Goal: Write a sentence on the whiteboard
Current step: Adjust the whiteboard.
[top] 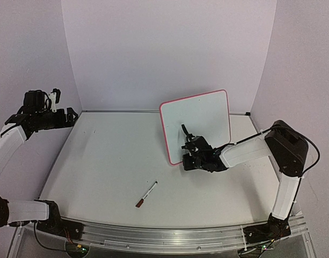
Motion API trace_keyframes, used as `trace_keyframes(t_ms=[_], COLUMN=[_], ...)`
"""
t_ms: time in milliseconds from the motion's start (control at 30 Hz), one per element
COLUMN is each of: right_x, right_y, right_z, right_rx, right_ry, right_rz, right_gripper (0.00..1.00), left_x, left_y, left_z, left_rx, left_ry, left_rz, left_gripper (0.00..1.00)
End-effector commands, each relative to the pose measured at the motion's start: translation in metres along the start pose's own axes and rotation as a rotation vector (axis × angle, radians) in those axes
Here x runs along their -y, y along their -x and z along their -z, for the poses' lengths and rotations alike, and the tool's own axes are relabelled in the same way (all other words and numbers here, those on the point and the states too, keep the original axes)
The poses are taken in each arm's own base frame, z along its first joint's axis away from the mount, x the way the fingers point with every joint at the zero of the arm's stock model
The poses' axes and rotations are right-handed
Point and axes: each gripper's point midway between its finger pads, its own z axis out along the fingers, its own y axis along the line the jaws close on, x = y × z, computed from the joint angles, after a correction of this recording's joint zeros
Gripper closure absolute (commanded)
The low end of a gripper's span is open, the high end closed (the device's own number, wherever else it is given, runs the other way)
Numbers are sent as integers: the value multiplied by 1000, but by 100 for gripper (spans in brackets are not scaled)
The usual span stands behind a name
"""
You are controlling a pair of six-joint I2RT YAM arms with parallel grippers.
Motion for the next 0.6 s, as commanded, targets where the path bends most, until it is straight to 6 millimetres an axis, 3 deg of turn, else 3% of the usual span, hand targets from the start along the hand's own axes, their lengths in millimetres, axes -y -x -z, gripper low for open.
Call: trace_keyframes(t_ms=[0, 233, 567], right_x=[15, -2, -45], right_y=[-10, -22, -22], right_z=[-2, -2, -5], right_rx=[-10, -16, 3], right_ry=[-178, -248, -279], right_rz=[-156, -235, -335], right_gripper=[100, 100, 100], left_x=[1, 1, 3], left_y=[15, 16, 16], left_z=[7, 10, 12], left_rx=[51, 59, 61], left_ry=[2, 5, -1], left_rz=[-3, -4, -4], left_gripper=[0, 0, 0])
